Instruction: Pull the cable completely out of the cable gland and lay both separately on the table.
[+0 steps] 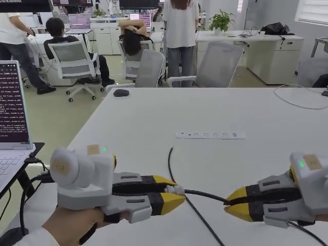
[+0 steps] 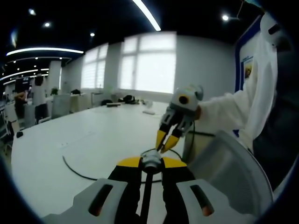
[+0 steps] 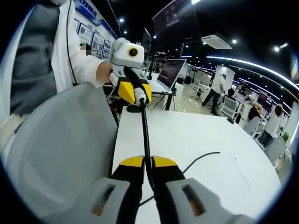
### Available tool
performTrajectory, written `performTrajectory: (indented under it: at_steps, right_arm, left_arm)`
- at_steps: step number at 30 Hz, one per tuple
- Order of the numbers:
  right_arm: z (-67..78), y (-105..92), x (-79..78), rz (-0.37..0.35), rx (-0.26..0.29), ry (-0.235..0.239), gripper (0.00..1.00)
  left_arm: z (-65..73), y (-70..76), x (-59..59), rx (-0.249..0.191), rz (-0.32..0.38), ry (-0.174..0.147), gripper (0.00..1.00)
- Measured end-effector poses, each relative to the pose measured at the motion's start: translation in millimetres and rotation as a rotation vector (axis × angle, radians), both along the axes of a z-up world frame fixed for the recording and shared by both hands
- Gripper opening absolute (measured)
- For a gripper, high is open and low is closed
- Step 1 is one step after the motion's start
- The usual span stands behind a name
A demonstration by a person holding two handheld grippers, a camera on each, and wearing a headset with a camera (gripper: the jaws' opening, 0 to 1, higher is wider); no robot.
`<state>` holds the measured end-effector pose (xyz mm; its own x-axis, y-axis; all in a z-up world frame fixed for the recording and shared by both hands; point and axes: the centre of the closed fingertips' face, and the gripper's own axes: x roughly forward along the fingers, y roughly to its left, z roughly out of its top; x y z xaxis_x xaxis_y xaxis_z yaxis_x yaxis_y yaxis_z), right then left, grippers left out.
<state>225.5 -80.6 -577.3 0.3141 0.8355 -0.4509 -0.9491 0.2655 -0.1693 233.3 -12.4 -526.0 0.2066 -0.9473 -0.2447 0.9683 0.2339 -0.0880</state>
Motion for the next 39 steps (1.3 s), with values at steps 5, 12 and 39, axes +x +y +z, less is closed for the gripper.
performTrajectory:
  at_steps: [5, 12, 39]
  right_arm:
    - [-7.2, 0.5, -1.6, -0.006, -0.011, 0.010, 0.08]
    - [7.6, 5.3, 2.0, -0.006, 0.002, -0.016, 0.18]
    - [32.8, 50.7, -10.8, 0.132, 0.040, -0.069, 0.04]
  left_arm:
    - [1.6, -6.9, -8.7, 0.012, -0.044, -0.022, 0.17]
    - [0.3, -10.9, -10.1, 0.018, -0.059, -0.023, 0.17]
    - [-2.6, -20.8, -16.7, -0.008, -0.081, 0.004, 0.17]
